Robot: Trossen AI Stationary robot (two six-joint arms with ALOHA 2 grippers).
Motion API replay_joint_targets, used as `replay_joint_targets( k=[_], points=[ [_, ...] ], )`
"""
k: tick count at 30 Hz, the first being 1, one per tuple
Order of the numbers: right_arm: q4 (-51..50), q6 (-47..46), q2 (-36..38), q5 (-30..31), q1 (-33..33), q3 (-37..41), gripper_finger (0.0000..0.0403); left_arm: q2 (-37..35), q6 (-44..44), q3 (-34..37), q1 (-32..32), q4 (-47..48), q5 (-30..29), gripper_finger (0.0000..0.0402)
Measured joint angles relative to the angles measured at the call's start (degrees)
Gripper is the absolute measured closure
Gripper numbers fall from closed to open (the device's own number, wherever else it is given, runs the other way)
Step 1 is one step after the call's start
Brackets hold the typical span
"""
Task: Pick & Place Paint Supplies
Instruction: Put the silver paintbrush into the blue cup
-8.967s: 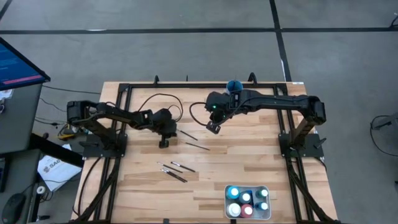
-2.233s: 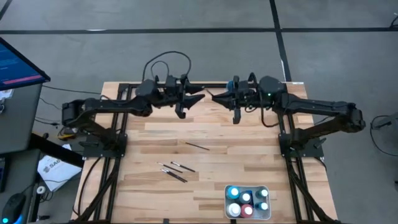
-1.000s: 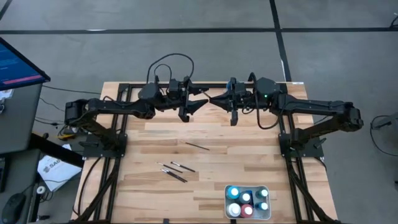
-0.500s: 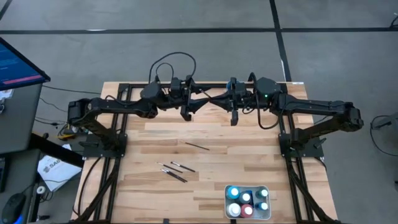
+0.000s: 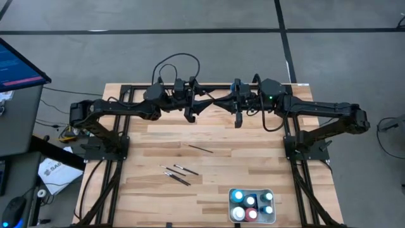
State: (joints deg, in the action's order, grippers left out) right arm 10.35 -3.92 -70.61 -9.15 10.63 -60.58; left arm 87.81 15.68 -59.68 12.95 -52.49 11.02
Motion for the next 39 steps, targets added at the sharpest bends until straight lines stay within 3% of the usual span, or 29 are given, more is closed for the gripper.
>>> replay_joint_targets(
  k=[6, 12, 14, 22, 33, 39],
  points=[
    [0.00, -0.01, 0.00, 0.00, 0.00, 0.00, 0.0396, 0.00, 0.00, 0.00, 0.00, 0.10, -0.04, 0.0215],
    [-0.02, -0.02, 0.00, 0.21, 0.07, 0.00, 0.0396, 0.00, -0.20, 0.00, 0.22, -0.13, 0.02, 0.0358],
    [0.00, -0.16, 0.00, 0.36, 0.18, -0.01, 0.0392, -0.02, -0.39, 0.00, 0.22, -0.17, 0.10, 0.0386],
    [-1.85, -3.48, 0.11, 0.16, 2.39, -0.07, 0.0336, -0.07, 1.35, 0.00, 0.27, 1.41, -0.06, 0.0398],
    [-19.32, -2.16, 2.44, 0.89, 3.85, -3.14, 0.0195, -0.37, 1.33, 0.02, 1.89, 10.77, -0.13, 0.0400],
    [-21.73, -2.34, 2.43, 4.73, 5.12, -3.45, 0.0176, -0.37, 0.19, 0.02, 2.27, 18.86, 0.49, 0.0400]
  ],
)
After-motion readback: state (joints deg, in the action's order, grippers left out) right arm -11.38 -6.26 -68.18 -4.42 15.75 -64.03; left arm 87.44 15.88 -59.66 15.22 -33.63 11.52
